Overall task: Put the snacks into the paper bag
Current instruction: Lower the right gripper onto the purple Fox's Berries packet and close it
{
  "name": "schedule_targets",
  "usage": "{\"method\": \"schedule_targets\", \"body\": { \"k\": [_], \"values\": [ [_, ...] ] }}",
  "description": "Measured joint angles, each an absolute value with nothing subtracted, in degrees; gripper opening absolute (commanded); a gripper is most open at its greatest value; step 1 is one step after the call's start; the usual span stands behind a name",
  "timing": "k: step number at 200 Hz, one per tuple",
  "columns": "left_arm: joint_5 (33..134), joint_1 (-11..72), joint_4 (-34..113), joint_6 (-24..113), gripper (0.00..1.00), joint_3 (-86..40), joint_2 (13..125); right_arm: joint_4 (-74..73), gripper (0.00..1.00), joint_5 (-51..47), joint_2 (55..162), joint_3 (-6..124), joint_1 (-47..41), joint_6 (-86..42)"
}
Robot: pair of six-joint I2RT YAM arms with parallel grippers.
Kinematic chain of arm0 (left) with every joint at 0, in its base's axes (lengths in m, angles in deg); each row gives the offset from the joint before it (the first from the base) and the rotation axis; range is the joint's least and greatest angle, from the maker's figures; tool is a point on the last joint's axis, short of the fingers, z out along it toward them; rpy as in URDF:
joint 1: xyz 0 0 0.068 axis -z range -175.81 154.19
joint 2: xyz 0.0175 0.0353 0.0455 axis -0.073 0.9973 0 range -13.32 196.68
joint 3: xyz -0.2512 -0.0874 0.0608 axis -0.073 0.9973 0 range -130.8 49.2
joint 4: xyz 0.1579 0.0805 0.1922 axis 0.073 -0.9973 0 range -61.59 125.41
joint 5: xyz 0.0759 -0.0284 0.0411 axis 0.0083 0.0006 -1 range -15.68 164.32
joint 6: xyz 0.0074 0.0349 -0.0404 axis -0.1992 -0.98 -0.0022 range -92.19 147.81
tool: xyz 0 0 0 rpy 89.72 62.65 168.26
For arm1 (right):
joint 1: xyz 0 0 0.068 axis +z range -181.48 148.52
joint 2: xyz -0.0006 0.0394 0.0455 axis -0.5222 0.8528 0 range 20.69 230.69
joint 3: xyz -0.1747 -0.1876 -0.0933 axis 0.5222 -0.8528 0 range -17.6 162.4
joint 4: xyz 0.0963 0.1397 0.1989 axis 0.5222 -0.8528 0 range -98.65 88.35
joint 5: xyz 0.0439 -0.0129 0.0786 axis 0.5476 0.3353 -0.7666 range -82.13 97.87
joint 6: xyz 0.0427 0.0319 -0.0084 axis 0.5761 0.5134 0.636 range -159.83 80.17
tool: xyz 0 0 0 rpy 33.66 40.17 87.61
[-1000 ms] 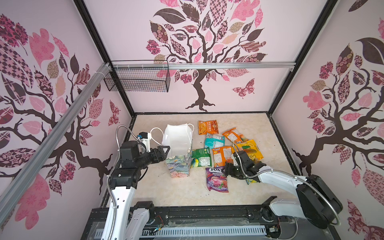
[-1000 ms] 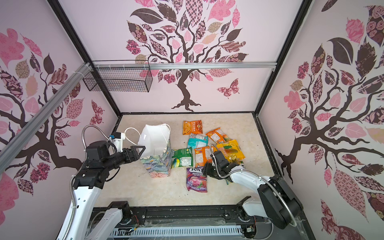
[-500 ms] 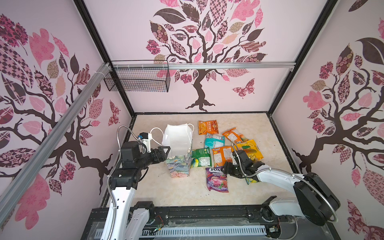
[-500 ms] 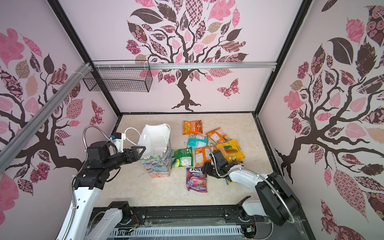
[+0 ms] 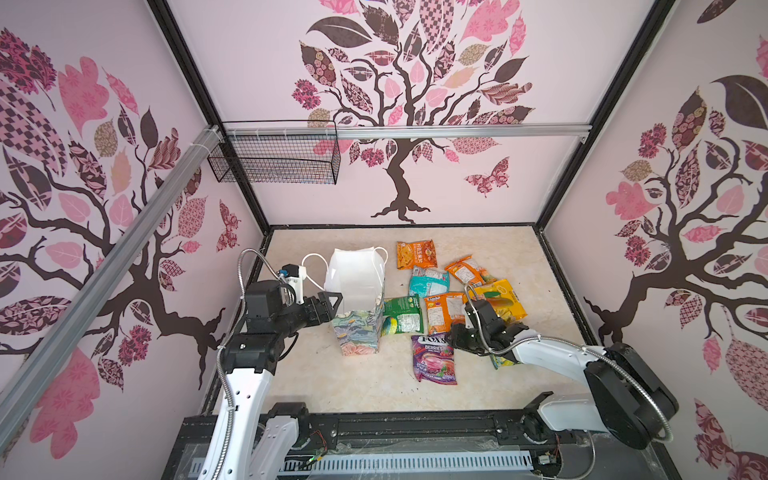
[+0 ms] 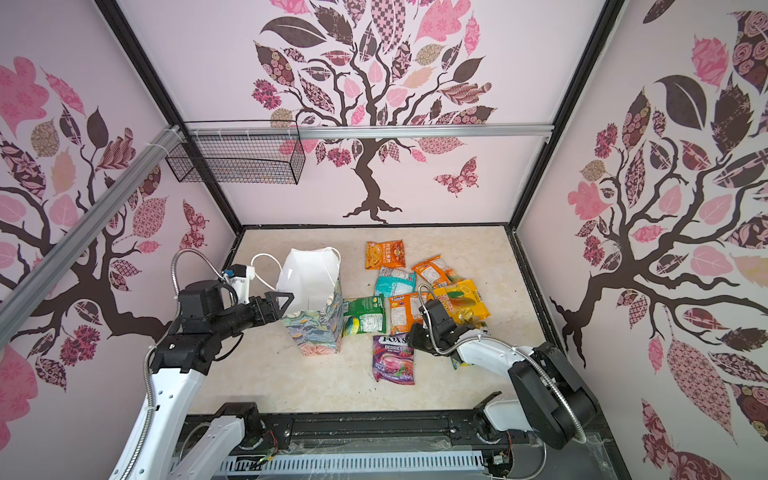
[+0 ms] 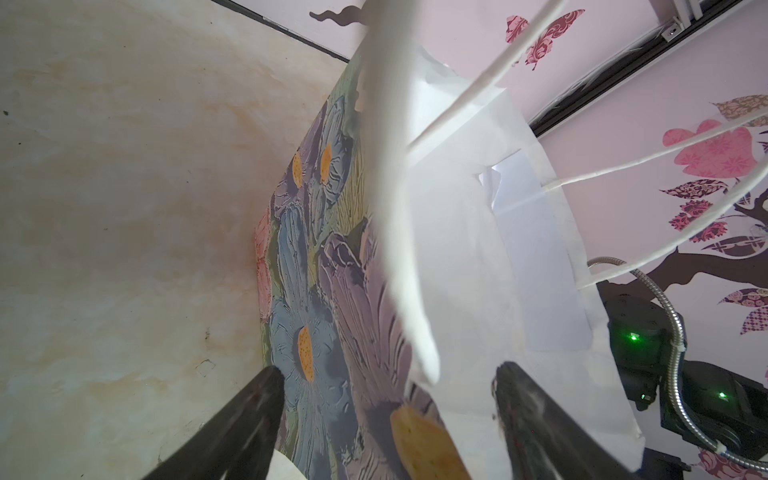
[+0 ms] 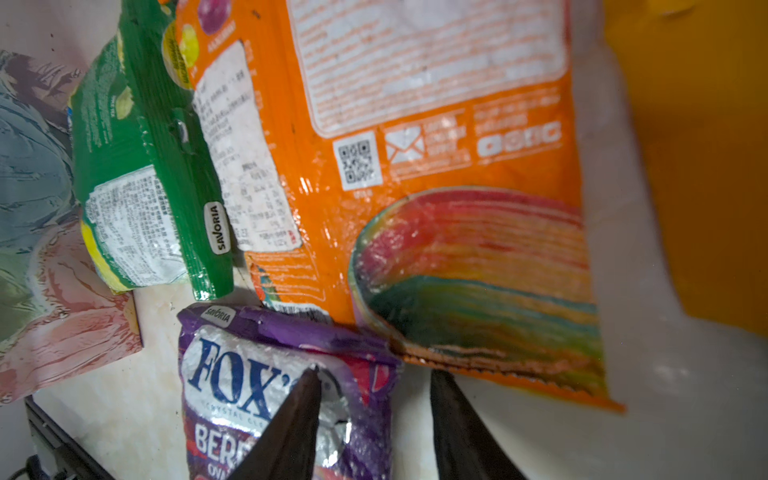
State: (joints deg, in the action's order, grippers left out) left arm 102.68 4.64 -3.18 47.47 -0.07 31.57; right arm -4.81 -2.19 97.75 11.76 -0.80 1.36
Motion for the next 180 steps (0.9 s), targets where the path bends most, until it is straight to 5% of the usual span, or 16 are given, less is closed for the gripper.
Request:
{"method": "schedule_targets", "body": {
  "k": [49, 118, 180],
  "values": [
    [102.6, 4.8, -3.2, 47.5, 0.83, -0.1, 31.5, -2.8, 0.31, -2.8, 99.5, 11.8, -0.8, 1.9],
    [102.7, 4.9, -3.2, 47.5, 0.83, -0.1, 31.3, -1.9, 0.00, -3.4, 99.9, 11.7, -0.8, 2.9],
    [102.6, 4.9, -3.2, 47.5, 0.83, -0.1, 31.1, -2.8, 0.00, -3.5, 98.5, 11.7, -0.8, 3.5]
  ]
}}
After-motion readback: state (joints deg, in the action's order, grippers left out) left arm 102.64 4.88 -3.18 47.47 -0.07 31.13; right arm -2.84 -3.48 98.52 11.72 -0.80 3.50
